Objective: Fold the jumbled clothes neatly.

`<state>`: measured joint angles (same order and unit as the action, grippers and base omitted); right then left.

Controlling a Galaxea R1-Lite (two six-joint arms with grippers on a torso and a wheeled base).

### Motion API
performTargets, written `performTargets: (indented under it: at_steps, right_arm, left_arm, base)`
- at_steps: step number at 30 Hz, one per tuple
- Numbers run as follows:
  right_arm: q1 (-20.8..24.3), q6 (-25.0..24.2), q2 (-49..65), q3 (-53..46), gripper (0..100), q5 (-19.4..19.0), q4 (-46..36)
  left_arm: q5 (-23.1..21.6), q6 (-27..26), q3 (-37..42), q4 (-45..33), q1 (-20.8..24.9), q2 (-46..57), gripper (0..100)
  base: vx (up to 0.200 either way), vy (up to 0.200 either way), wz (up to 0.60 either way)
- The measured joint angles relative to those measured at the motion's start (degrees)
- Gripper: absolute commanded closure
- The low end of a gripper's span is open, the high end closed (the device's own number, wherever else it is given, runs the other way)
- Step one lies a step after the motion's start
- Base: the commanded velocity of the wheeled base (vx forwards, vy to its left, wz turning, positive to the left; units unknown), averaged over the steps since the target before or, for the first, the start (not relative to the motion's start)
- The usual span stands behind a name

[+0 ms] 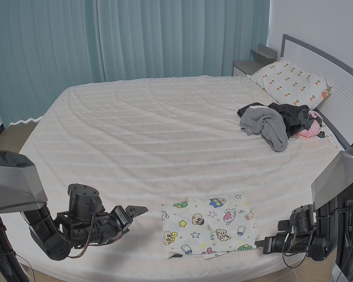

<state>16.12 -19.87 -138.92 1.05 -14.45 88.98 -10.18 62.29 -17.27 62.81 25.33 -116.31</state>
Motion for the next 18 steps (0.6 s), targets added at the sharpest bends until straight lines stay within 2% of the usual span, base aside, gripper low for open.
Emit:
performTargets:
  at_steps: [7, 13, 18]
  right_arm:
    - [0.83, 0.37, 1.61, -0.06, 0, 0.73, -0.02]
    - [1.41, 0.48, 6.14, -0.06, 0, 3.72, -0.02]
    - [-0.49, 0.55, 9.16, 0.13, 0, 4.29, -0.05]
  left_arm:
    - [-0.11, 0.00, -0.24, 0.33, -0.04, -1.00, 0]
    - [0.00, 0.00, -0.02, 4.00, 0.02, -2.40, 0]
    - [0.13, 0.05, 0.09, 4.91, 0.07, -3.34, 0]
  base:
    - [0.000, 0.000, 0.00]
    - [0.000, 0.000, 0.00]
    - [0.000, 0.000, 0.00]
